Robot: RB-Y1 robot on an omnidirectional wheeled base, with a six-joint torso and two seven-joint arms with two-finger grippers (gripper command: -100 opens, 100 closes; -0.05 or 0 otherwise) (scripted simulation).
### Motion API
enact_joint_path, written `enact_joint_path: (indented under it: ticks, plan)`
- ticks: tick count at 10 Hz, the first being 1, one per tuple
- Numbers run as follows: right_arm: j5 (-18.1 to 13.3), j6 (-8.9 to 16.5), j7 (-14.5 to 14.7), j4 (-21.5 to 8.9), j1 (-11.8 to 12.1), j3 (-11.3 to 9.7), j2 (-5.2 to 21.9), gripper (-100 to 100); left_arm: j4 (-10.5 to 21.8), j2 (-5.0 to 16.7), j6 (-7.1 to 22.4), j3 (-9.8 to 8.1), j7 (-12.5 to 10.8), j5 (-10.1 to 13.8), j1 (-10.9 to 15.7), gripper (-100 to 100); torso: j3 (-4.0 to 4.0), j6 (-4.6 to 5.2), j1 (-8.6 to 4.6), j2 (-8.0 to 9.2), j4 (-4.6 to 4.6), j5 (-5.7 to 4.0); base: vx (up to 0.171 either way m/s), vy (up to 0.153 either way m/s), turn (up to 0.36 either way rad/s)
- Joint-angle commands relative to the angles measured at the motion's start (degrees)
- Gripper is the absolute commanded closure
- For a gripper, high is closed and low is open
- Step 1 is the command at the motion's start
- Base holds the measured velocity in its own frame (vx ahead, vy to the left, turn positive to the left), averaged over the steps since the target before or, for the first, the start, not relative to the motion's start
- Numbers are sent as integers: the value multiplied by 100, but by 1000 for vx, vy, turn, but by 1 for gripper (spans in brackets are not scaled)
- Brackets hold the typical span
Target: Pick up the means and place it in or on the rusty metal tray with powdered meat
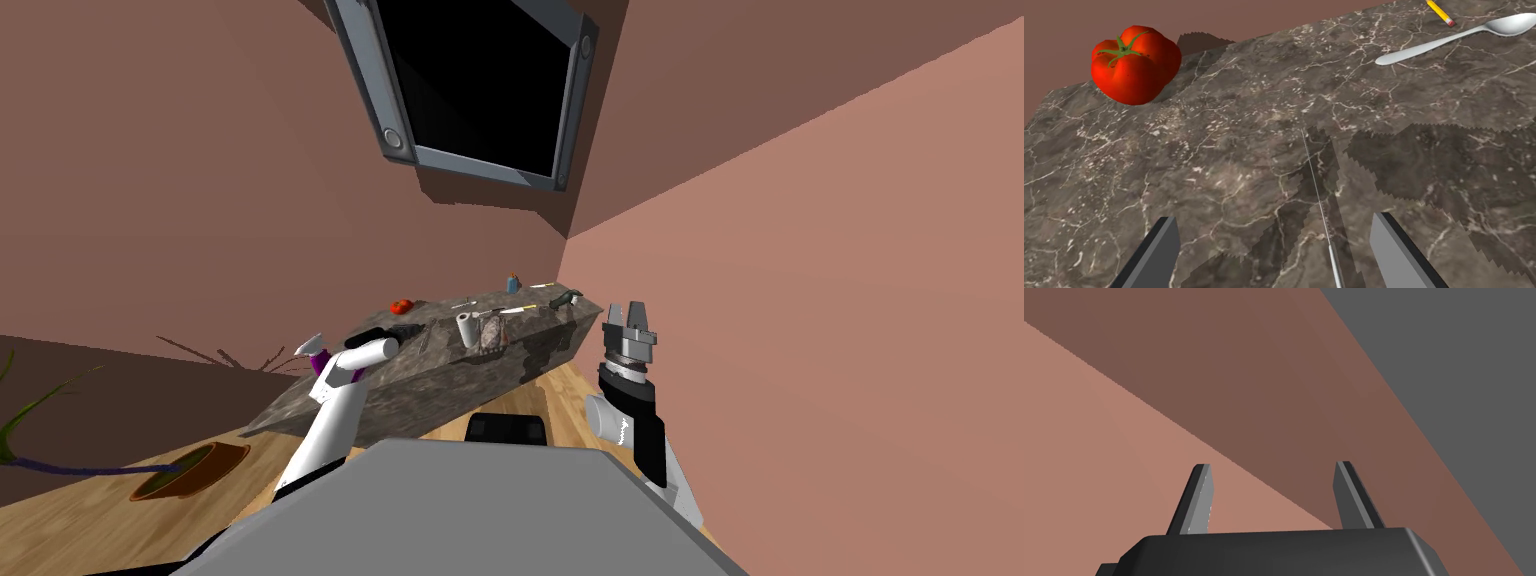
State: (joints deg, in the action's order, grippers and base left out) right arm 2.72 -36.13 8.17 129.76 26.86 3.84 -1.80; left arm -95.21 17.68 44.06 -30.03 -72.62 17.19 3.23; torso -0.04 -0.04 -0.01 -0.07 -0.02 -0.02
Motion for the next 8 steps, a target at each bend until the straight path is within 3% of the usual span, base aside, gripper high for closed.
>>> enact_joint_path:
  ticks: [1,2,8]
  plan:
    - [0,0,0,0,0,0,0,0,224,29,286,-111,-263,10,94,-100,0,0,0,0,0,0,42,-14,-93]
    - [0,0,0,0,0,0,0,0,224,29,344,-111,-263,10,94,-100,-2,1,-1,-4,0,0,37,-6,-37]
    - [0,0,0,0,0,0,0,0,845,30,1140,-386,-899,-1,236,-100,-1,0,7,-2,0,1,40,0,-63]
